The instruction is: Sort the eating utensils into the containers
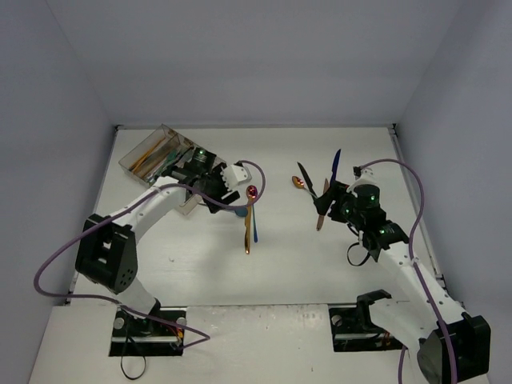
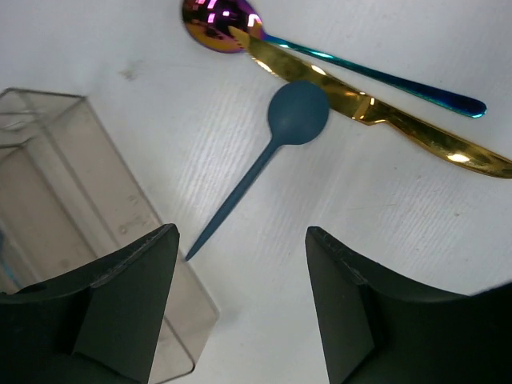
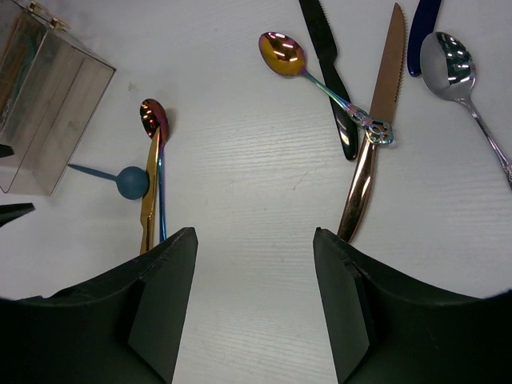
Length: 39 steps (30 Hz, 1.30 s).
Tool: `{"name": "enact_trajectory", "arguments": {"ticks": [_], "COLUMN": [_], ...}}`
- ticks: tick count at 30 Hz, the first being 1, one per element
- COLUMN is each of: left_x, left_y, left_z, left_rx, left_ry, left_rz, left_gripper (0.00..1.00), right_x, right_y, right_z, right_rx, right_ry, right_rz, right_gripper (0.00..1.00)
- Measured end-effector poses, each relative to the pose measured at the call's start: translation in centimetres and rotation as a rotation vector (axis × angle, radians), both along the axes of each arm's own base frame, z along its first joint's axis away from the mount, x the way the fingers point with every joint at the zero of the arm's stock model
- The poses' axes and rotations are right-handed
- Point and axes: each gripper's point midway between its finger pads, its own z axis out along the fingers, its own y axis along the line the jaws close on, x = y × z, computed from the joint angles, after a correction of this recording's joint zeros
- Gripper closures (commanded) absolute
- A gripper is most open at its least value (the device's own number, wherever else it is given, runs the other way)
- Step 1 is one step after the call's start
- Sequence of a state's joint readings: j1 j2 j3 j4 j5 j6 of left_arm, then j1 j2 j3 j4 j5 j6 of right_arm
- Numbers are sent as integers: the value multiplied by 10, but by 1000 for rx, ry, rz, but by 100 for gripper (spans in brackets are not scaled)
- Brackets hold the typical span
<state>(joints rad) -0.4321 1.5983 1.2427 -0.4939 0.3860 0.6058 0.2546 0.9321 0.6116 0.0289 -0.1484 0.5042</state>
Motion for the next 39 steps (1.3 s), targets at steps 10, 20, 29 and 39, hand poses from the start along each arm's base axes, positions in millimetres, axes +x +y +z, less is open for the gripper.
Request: {"name": "enact_trajectory", "arguments": {"ticks": [10,20,29,39], "left_x": [10,16,25,18], "left_y": [-13,-23,-29,-39], "left_z": [-68,-96,-97,-98], "left_rx": [93,132,120,127], "left_ry": [132,166,146,135], "left_rz": [-82,-124,-125,-140], "left_gripper": [38,38,49,79], "right_x": [-14,-17,-19,-21], "right_y": [1,2,2,2], "right_z": [-2,-5,-11,-18], "right_rx": [20,25,25,21], "right_ry": [7,23,37,57], "right_rz": [15,22,23,22], "right_gripper": [42,42,42,42]}}
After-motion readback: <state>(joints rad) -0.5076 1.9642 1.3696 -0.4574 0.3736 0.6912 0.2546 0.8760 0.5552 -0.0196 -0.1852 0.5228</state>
